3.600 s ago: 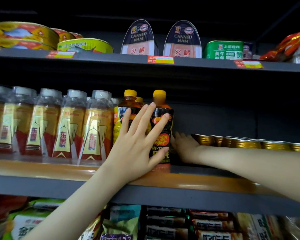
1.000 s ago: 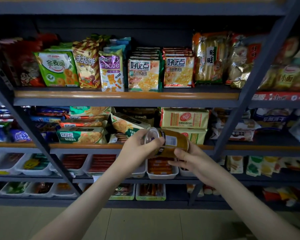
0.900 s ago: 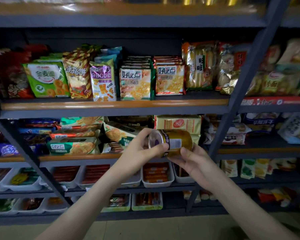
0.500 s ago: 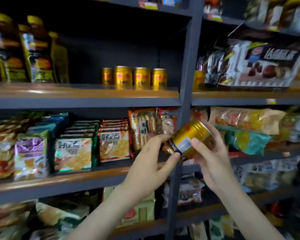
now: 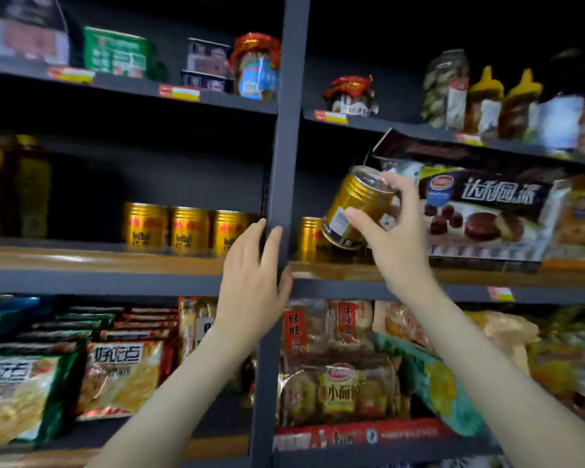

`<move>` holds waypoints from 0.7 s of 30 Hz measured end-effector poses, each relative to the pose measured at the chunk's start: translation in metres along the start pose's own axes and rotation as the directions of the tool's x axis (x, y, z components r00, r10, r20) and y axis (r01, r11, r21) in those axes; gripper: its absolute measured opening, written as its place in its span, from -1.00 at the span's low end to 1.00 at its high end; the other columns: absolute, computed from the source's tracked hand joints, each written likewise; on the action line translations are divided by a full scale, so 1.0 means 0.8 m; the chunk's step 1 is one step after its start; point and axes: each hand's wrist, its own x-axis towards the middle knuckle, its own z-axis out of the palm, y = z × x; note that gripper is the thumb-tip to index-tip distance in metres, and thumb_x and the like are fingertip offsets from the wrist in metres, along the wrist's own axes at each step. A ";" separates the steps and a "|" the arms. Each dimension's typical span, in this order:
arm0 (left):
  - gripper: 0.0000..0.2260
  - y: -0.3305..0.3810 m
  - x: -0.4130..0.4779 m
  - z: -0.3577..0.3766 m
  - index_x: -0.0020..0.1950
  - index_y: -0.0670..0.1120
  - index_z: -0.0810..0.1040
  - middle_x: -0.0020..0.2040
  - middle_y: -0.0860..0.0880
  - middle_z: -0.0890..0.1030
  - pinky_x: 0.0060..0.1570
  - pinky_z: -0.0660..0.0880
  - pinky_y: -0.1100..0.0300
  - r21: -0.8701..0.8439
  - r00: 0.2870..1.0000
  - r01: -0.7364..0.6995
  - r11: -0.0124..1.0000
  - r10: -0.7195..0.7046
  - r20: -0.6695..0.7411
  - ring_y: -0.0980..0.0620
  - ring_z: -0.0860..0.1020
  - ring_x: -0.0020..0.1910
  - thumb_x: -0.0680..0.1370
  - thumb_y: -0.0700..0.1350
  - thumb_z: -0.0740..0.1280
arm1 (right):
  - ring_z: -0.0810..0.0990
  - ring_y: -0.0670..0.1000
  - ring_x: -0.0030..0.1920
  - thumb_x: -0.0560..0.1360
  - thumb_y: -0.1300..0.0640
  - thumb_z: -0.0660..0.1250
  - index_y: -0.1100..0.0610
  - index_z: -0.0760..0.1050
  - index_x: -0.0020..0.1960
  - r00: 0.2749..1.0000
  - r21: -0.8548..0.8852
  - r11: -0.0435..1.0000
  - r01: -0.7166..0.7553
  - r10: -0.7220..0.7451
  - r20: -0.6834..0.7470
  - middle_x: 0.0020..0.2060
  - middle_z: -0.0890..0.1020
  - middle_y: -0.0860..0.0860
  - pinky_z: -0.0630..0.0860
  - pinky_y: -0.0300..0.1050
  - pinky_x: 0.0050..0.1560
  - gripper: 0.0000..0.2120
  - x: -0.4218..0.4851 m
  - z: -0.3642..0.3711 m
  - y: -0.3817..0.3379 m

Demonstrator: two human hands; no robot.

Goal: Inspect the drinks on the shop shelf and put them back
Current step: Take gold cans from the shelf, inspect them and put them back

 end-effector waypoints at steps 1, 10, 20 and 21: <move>-0.51 -0.002 0.005 0.004 0.36 -0.28 0.43 0.33 -0.32 0.44 0.25 0.43 -0.12 0.029 1.000 -0.020 0.999 0.020 -0.002 -0.30 0.44 0.30 0.47 -0.16 0.43 | 0.49 -0.14 0.19 0.44 0.08 0.48 -0.08 0.33 0.29 1.000 -0.015 1.000 0.002 -0.001 0.014 0.20 0.46 -0.12 0.50 -0.03 0.23 -0.49 0.011 0.008 0.005; -0.53 -0.016 0.013 0.025 0.39 -0.23 0.35 0.32 -0.33 0.43 0.24 0.44 -0.14 0.185 0.982 -0.150 0.971 0.169 -0.089 -0.23 0.35 0.30 0.56 0.00 0.19 | 0.42 -0.06 0.28 0.48 0.06 0.44 0.02 0.23 0.47 0.998 -0.134 0.990 -0.041 0.046 0.038 0.35 0.41 -0.01 0.34 -0.32 0.11 -0.35 0.067 0.059 0.031; -0.51 -0.025 0.016 0.028 0.41 -0.20 0.32 0.34 -0.29 0.43 0.26 0.44 -0.11 0.187 0.970 -0.190 0.964 0.213 -0.116 -0.18 0.35 0.31 0.55 0.03 0.20 | 0.35 0.13 0.39 0.56 0.06 0.33 -0.01 0.18 0.50 0.987 -0.321 0.947 -0.034 0.082 0.138 0.44 0.30 0.10 0.36 -0.03 0.29 -0.42 0.098 0.085 0.050; -0.51 -0.026 0.016 0.028 0.41 -0.19 0.32 0.34 -0.28 0.42 0.26 0.44 -0.12 0.183 0.971 -0.188 0.965 0.211 -0.116 -0.18 0.34 0.32 0.55 0.03 0.20 | 0.32 0.15 0.41 0.56 0.06 0.33 -0.01 0.16 0.50 0.986 -0.338 0.941 -0.017 0.072 0.152 0.46 0.28 0.11 0.34 -0.01 0.31 -0.41 0.097 0.085 0.050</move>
